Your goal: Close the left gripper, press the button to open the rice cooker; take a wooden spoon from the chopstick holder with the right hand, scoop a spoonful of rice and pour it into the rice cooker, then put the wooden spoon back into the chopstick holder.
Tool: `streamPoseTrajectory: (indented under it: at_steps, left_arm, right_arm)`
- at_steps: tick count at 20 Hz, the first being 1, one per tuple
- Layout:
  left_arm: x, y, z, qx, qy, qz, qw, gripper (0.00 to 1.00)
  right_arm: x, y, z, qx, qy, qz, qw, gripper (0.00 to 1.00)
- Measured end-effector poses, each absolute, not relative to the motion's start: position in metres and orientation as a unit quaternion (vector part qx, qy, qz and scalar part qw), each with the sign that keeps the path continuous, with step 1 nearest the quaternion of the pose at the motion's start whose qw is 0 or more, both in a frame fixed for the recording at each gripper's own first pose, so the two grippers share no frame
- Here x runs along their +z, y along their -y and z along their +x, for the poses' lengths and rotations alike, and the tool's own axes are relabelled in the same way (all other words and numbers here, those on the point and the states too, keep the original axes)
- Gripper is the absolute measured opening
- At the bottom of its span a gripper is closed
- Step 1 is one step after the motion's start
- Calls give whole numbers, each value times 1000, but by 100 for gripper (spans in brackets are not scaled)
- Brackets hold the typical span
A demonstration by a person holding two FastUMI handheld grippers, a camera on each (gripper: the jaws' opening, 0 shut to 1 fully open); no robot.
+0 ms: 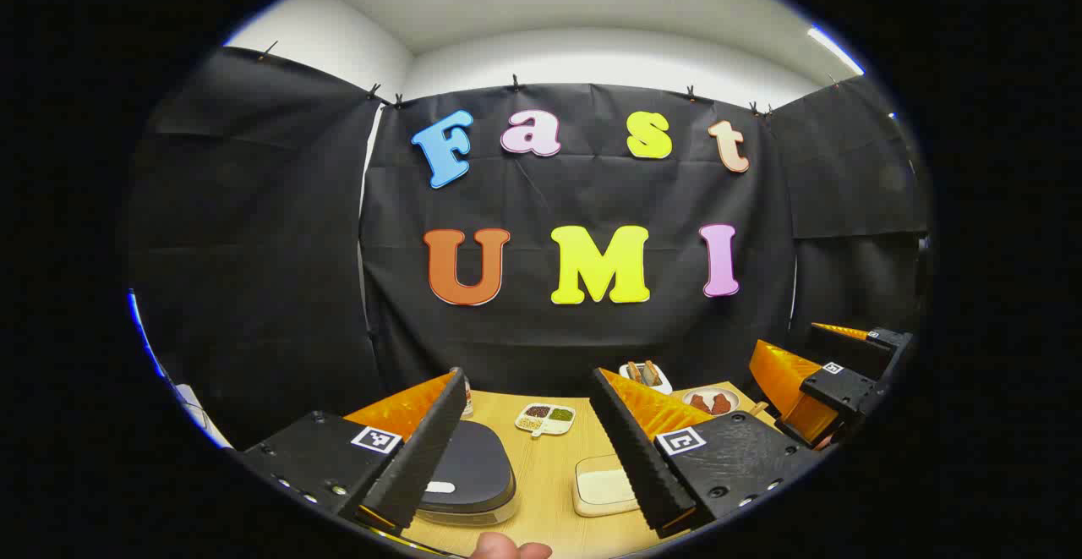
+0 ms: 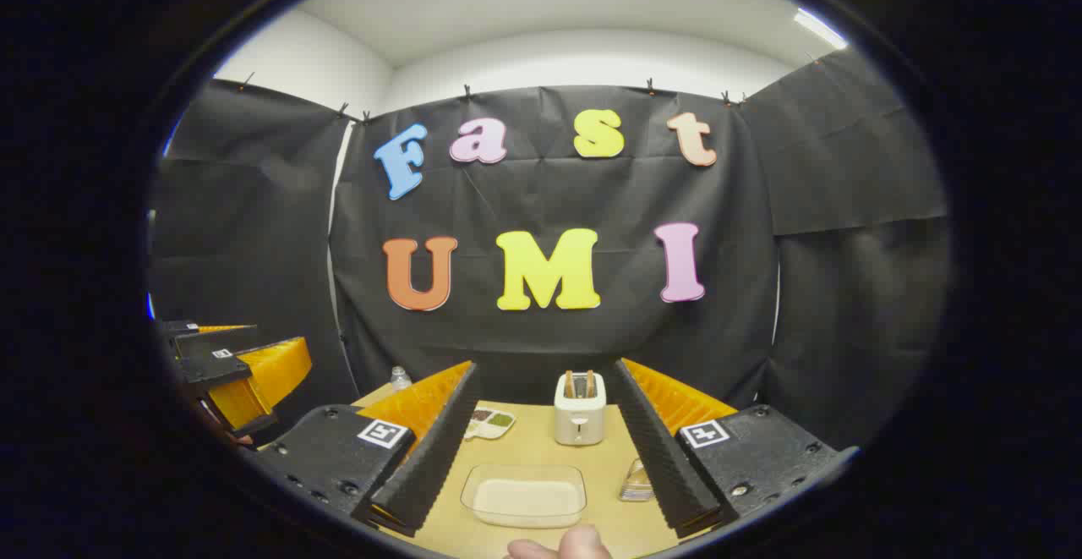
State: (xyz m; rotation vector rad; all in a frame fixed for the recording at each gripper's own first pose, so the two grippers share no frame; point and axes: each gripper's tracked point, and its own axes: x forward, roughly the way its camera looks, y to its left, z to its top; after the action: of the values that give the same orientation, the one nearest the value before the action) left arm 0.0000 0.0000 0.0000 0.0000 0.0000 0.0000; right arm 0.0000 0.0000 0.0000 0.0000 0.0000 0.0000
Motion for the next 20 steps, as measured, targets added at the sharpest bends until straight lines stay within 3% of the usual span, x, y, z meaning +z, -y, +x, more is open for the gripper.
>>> streamPoseTrajectory:
  at_steps: [20]
  left_arm:
    - [-6,3,-5,18,-10,11,1000,94]
  right_arm:
    - [-4,15,3,-1,-4,4,1000,100]
